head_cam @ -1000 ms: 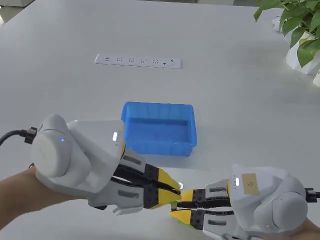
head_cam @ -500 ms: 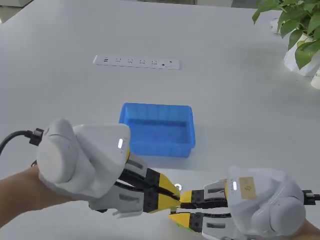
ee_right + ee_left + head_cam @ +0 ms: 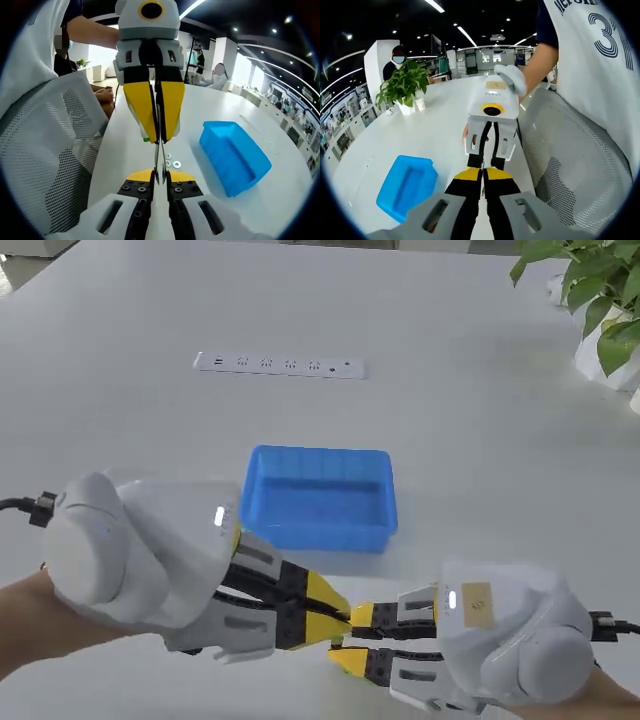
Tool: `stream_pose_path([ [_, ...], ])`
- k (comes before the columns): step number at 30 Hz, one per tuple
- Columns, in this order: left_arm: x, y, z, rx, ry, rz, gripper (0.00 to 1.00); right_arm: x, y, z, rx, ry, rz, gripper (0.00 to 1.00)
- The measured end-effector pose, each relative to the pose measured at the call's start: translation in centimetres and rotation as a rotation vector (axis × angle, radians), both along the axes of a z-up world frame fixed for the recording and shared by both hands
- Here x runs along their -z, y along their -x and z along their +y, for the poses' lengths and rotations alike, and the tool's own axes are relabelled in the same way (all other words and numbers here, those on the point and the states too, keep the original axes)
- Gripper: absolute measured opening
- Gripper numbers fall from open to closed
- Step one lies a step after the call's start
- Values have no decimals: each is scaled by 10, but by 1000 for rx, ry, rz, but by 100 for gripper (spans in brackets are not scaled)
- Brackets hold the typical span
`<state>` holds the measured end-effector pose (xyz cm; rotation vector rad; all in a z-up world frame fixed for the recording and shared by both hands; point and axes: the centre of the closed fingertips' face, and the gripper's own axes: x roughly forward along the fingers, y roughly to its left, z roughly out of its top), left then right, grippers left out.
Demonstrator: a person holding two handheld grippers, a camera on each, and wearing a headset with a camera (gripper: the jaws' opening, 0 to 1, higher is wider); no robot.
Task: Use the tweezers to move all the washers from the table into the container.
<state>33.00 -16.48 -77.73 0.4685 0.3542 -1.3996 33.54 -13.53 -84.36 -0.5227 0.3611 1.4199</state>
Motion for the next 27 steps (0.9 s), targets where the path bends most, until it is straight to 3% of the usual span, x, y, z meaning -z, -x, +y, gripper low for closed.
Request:
stream_pose_path([
  [12, -3, -14, -10, 52, 21, -28, 6, -3, -18, -11, 78, -5, -25, 12],
  [27, 6, -25, -14, 52, 17, -4, 6, 6, -29, -17, 117, 9, 13, 12],
])
